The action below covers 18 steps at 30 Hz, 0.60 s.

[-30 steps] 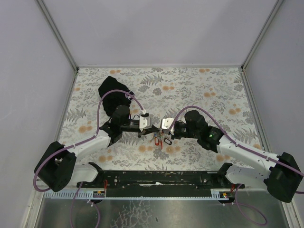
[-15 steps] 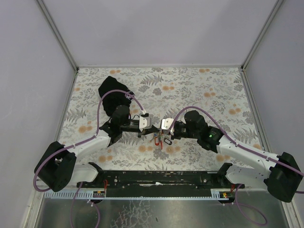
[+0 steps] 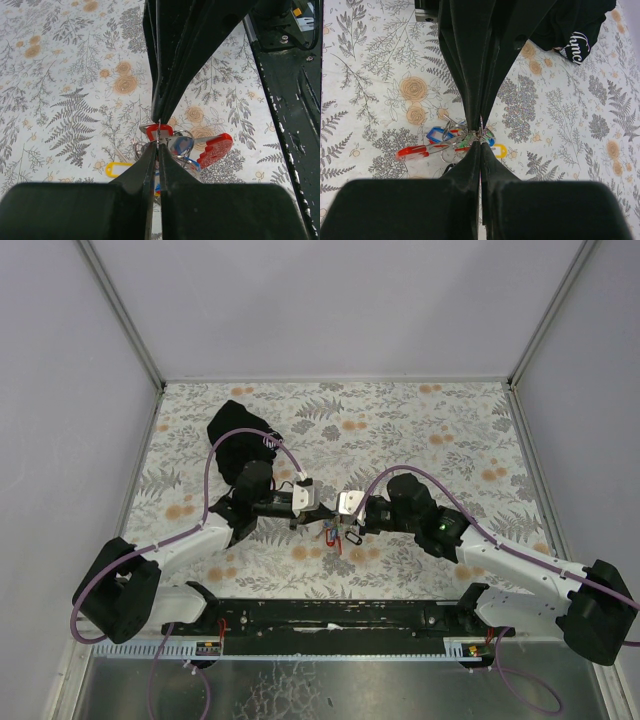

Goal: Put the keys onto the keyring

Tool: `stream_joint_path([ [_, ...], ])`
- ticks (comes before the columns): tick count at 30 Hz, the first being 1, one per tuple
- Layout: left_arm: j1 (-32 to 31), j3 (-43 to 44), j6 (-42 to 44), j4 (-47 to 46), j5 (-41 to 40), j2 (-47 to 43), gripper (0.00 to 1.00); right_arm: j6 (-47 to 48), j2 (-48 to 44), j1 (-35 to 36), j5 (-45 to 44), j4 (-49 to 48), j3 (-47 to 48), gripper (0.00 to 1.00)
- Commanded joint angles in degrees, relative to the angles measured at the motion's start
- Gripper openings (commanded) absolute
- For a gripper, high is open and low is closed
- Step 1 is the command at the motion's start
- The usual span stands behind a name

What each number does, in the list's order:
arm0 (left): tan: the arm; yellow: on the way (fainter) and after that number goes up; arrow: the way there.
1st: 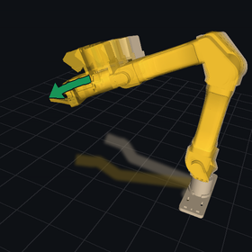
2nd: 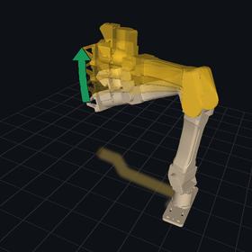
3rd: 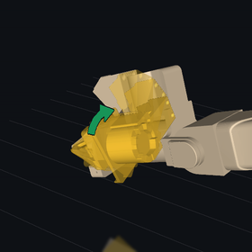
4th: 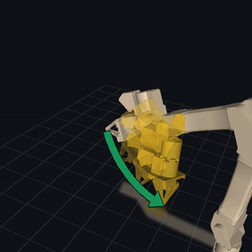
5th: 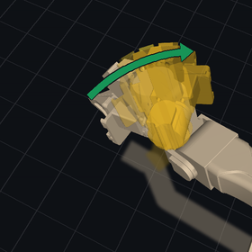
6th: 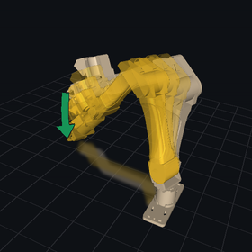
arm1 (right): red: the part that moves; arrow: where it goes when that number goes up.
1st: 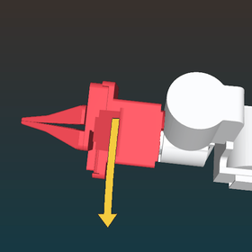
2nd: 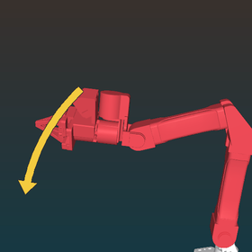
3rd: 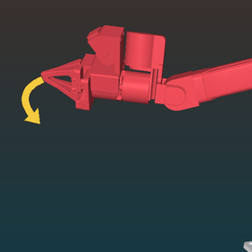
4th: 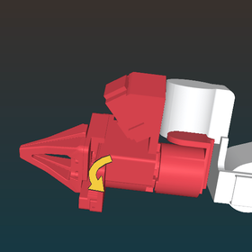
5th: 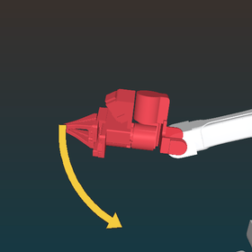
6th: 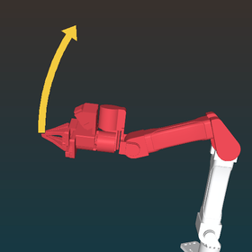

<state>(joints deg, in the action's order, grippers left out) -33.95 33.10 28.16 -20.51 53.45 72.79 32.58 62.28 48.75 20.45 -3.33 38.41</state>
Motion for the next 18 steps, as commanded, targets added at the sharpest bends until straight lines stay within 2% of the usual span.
stream_joint_path([
  [1, 0.29, 2.34, 1.32, 0.49, 2.57, 0.51, 0.00, 0.97, -0.15, 1.01, -0.41, -3.47, 2.04, 0.00],
  [18, 0.12, 3.37, 2.03, 2.49, 3.58, 1.08, 0.00, 0.94, -0.20, 1.71, -0.89, -5.04, 2.73, 0.00],
])
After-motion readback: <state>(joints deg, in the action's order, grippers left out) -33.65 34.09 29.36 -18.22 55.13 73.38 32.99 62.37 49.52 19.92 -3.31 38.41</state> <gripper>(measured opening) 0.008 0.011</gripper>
